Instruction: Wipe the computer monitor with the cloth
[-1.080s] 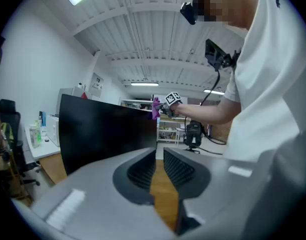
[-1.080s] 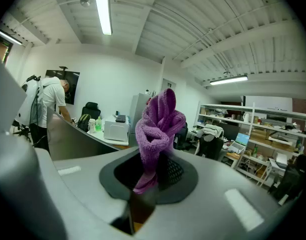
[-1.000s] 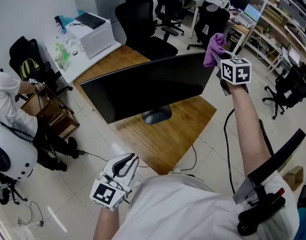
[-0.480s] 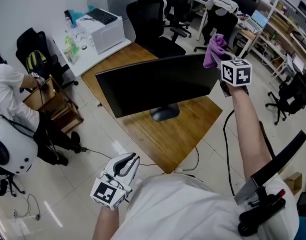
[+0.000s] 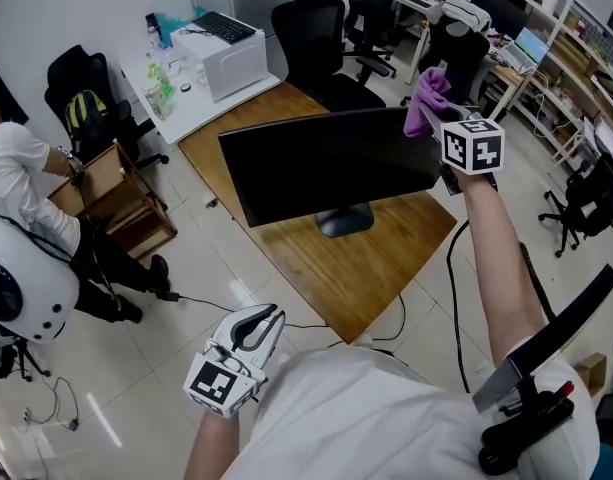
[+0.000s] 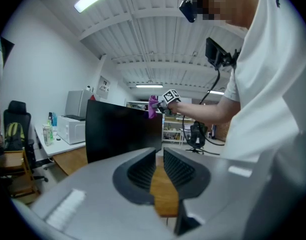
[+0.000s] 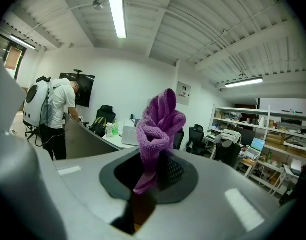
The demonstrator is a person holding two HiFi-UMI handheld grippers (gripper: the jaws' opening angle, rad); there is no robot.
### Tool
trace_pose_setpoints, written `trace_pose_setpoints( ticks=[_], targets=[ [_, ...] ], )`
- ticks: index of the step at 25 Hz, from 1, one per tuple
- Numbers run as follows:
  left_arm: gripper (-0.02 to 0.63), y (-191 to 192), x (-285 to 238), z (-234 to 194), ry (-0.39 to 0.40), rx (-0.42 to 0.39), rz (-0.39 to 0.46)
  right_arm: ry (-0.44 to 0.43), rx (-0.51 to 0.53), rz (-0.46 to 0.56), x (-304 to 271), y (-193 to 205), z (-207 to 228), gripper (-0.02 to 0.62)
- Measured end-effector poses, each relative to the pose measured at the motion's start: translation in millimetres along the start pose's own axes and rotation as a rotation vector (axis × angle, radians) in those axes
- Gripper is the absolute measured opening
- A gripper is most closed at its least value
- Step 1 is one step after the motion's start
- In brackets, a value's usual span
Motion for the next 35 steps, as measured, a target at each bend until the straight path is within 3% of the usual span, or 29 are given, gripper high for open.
trace_pose_setpoints(
  ticks=[35],
  targets=[
    [0.071,12.6,62.5,-27.8,-0.062,0.007,0.052,-0.255,0.103,0.087,-44.1,-85.5,-160.2,0.048]
  ],
)
Point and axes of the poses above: the fingertips, and each gripper's own axes: x backward along the fingers, z to its right, y out of its underside, the point moved 9 cm from there along x, backward along the fingers, and after that the axes turned 11 degrees about x, right-handed, at the moved point
